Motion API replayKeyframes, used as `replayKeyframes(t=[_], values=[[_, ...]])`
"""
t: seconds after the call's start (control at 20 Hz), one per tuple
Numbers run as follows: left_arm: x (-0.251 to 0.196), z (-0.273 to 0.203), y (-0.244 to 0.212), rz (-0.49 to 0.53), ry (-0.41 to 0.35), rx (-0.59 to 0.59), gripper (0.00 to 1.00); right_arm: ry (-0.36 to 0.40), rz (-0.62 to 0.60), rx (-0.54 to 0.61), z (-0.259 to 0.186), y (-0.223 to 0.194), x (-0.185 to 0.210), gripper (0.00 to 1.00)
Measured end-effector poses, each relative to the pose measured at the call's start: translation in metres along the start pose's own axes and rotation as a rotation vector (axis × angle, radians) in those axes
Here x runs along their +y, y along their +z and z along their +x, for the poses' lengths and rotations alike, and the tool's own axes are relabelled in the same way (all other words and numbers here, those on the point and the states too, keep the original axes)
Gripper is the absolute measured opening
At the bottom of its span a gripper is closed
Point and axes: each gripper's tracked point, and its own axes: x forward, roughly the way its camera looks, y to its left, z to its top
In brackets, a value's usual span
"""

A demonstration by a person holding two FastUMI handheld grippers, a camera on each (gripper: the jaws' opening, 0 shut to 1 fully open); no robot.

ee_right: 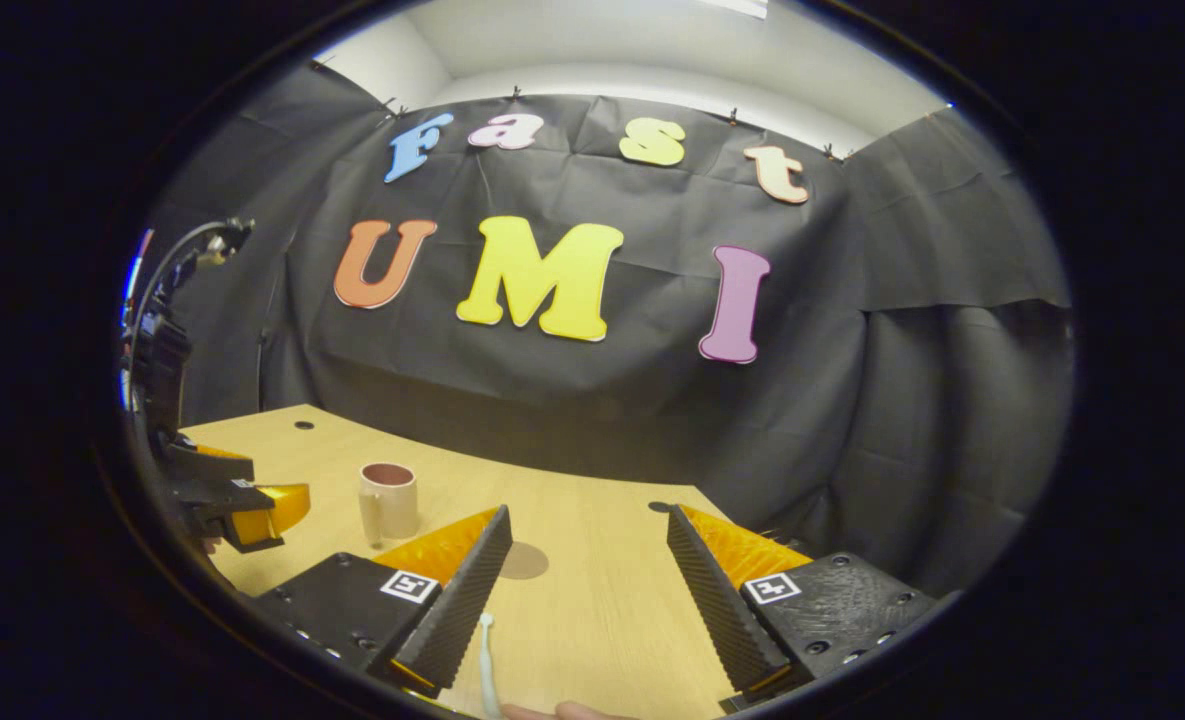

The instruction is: Put the toothbrush and toothpaste on the desktop into the cup, then pick up the cup and place it on the coaster on the desktop.

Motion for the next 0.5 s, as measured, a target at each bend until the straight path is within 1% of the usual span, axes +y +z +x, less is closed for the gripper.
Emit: replayKeyframes(t=[0.1,0.2,0.3,0.5], values=[[0.001,-0.004,0.013,0.007,0.007,-0.044,1.00,-0.002,0.008,0.006,0.000,-0.004,-0.005,0.95],[0.004,-0.013,0.035,0.036,0.035,-0.141,1.00,0.000,0.029,0.008,-0.001,-0.007,-0.010,0.95],[0.001,-0.022,0.051,0.066,0.043,-0.217,0.99,0.007,0.049,0.013,-0.001,-0.008,-0.010,0.95],[-0.006,-0.032,0.057,0.101,0.034,-0.256,0.99,0.011,0.048,0.018,0.001,-0.009,-0.008,0.95]])
